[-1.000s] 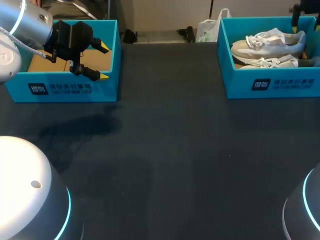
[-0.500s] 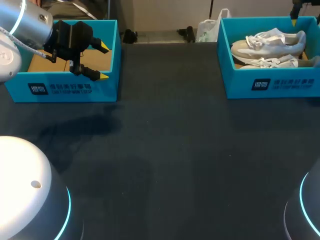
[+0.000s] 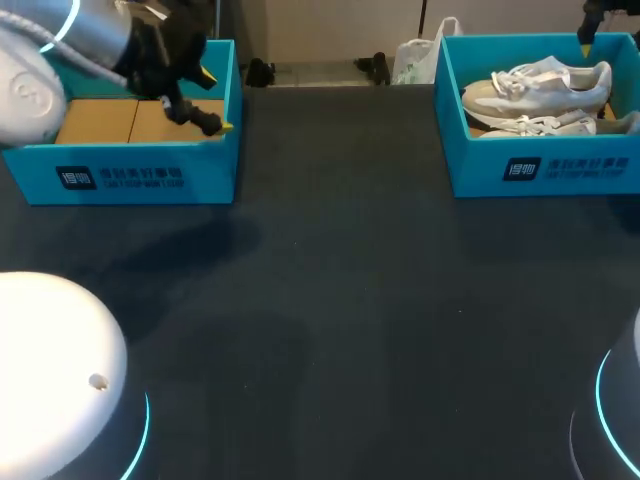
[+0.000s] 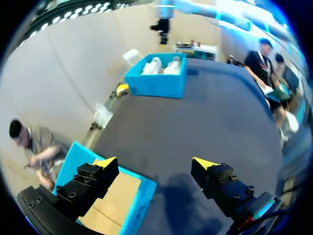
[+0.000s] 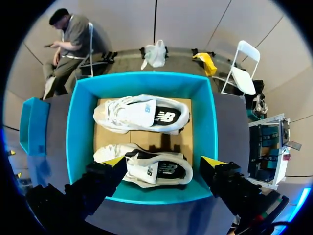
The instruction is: Take the shoe out of the shoebox, open the shoe tongue, remove and reinsert the insole, then place the shoe into the shoebox
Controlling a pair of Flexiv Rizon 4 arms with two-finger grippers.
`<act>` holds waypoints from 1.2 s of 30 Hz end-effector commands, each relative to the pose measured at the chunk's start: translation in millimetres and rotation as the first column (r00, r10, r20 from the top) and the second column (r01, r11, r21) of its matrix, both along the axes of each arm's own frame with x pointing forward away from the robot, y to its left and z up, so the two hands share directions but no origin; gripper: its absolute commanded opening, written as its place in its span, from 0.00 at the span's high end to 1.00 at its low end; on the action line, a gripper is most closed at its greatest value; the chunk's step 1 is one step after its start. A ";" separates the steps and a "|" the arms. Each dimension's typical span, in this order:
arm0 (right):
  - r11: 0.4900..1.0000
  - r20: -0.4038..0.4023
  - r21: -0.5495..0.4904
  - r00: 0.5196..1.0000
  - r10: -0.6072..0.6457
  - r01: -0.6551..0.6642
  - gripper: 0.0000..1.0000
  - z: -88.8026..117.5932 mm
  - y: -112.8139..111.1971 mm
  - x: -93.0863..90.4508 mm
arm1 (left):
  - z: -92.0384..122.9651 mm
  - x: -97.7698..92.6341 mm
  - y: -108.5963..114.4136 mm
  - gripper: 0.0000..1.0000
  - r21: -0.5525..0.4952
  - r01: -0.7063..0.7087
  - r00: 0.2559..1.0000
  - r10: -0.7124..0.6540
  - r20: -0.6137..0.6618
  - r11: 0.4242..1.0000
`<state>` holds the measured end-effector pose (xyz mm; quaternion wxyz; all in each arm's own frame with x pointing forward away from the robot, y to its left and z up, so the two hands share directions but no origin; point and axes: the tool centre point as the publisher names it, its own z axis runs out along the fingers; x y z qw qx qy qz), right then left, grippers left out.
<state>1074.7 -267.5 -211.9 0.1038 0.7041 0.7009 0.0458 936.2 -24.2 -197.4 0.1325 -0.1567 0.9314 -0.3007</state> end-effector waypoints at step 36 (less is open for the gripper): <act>0.995 -0.080 0.053 0.992 0.094 -0.090 0.00 5.6 35.8 -79.8 | 8.2 27.2 26.0 0.00 0.262 -0.751 0.509 0.784 -0.356 0.606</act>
